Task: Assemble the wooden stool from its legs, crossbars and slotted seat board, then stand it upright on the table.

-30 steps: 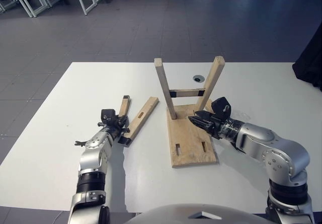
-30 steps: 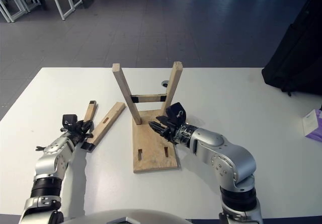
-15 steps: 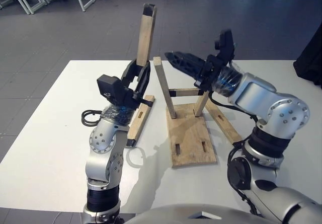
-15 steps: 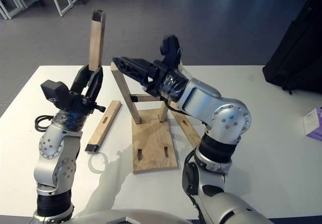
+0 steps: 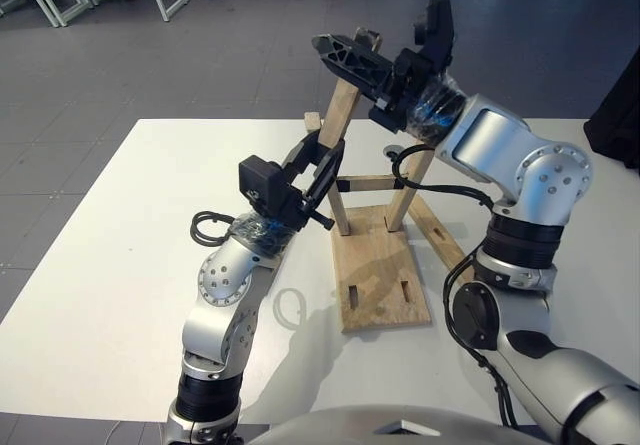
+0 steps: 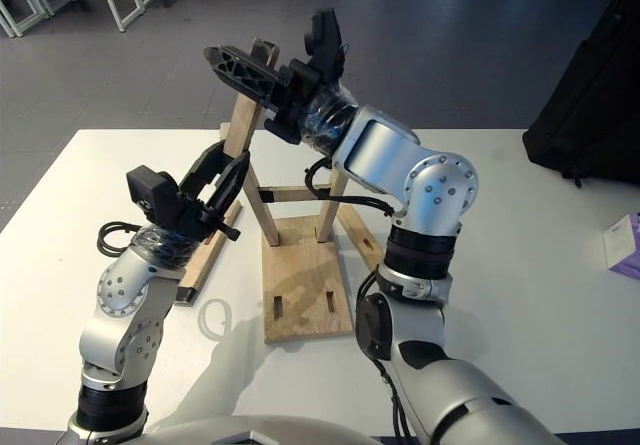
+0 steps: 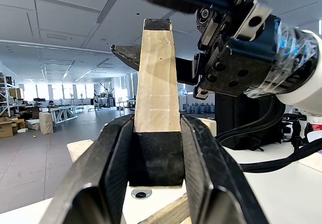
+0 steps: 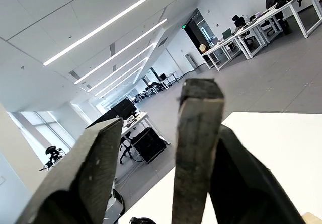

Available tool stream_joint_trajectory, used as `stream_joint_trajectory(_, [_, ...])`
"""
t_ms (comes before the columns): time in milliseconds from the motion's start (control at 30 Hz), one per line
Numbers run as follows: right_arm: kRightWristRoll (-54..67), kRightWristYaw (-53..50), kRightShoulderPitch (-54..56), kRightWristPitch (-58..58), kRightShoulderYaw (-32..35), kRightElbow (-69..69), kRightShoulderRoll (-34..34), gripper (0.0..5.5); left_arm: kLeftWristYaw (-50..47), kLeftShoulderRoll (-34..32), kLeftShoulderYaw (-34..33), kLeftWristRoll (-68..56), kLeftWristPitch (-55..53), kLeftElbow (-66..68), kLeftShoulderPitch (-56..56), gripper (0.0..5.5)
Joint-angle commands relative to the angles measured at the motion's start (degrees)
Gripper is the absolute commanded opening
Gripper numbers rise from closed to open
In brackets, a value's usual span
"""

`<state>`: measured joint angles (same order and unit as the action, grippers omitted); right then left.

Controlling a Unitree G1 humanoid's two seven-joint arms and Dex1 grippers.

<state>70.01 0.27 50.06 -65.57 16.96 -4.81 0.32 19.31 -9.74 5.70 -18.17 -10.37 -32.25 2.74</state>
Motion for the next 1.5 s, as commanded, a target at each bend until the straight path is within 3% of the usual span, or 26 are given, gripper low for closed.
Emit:
stream_joint_trajectory(33, [0.8, -0.4, 0.2, 0.2, -0.6, 0.3, -1.2, 1.68, 0.1, -0.8, 0.3, 0.3, -0.8, -1.2, 0.2, 1.32])
stream_joint_trajectory(233, [1.4, -0.7, 0.0, -0.3, 0.0, 1.0, -4.0, 0.55, 1.3, -2.7, 0.0, 0.5, -0.8, -1.0, 0.1, 1.32])
stream_joint_trajectory(300, [2.0, -1.1, -0.1, -0.2, 0.1, 0.9, -4.5, 0.48, 1.0, -2.6, -0.2, 0.6, -0.6, -0.8, 0.3, 1.32])
stream_joint_trajectory(333, [2.3, -1.5, -0.2, 0.0, 0.2, 0.8, -4.6, 0.48, 0.6, -2.3, -0.6, 0.2, -1.1, -0.5, 0.7, 1.69])
stream_joint_trajectory(533, [5.6, -5.9, -3.1, 1.1, 4.2, -2.7, -8.1, 0.39, 1.4, -2.7, -1.1, -1.2, -1.1, 0.6, 1.0, 2.69])
stream_joint_trajectory(700, [17.4, -12.3, -15.5, -1.0, 10.2, -14.5, -20.5, 0.39, 0.3, -4.0, -1.6, 1.0, -1.8, 0.7, -3.1, 3.45])
stream_joint_trajectory(800, [7.5, -4.5, -27.7, 1.3, 6.9, -24.5, -27.7, 0.39, -5.1, -2.4, -3.2, 4.6, -2.9, 2.6, -4.6, 3.63])
stream_joint_trajectory(867, [-9.3, 1.6, -34.5, 10.8, -1.7, -25.5, -31.5, 0.39, -9.6, -0.9, -5.0, 6.4, -4.7, 5.4, -4.6, 3.63])
stream_joint_trajectory(933, [-24.2, 5.5, -38.5, 22.4, -10.1, -19.5, -31.5, 0.39, -14.0, 0.2, -7.2, 8.2, -7.4, 9.0, -3.7, 3.63])
stream_joint_trajectory(1033, [-35.8, 8.7, -39.4, 34.5, -15.8, -8.5, -27.5, 0.39, -16.0, 0.0, -9.2, 8.5, -9.4, 11.9, -2.3, 3.63])
stream_joint_trajectory(1200, [-43.9, 12.6, -38.7, 43.7, -17.3, 0.9, -23.3, 0.39, -16.2, 0.1, -8.9, 9.6, -10.3, 13.2, -1.5, 3.63])
stream_joint_trajectory(1500, [-45.8, 14.8, -35.6, 42.6, -15.3, -0.9, -21.8, 0.39, -16.2, 1.1, -8.7, 10.6, -10.1, 13.4, -2.7, 3.63])
